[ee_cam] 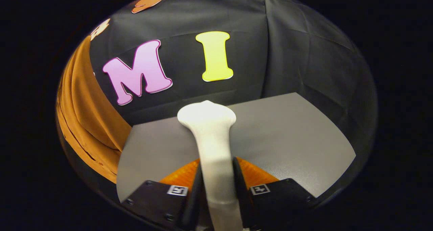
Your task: Iron the clothes twice with a garment steamer, once on the left side and once on the right side.
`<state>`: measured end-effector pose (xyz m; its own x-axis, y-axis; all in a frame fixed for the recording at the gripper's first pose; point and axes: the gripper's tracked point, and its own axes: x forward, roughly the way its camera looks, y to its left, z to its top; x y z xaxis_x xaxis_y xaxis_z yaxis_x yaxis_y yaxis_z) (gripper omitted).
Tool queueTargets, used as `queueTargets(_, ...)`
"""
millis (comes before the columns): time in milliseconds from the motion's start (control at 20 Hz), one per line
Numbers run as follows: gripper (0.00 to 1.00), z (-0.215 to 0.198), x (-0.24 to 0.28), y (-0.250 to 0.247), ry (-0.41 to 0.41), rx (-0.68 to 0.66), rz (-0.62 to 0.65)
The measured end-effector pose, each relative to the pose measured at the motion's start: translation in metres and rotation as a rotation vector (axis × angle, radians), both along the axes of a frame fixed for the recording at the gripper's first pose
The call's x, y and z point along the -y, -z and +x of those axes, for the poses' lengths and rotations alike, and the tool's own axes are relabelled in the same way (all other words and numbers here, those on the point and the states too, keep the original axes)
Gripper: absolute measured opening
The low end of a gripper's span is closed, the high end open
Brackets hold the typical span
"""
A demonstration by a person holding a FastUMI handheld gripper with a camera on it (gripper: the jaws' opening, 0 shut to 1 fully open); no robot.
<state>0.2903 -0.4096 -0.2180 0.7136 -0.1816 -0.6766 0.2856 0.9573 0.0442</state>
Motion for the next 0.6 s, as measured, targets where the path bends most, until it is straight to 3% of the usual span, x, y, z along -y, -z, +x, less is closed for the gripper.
queueTargets(50,0.49,0.004,0.001,0.012,-0.007,0.005,-0.003)
queueTargets(100,0.45,0.006,0.002,0.015,-0.007,0.016,0.013)
queueTargets(600,0.45,-0.022,0.006,-0.044,0.047,0.15,-0.008)
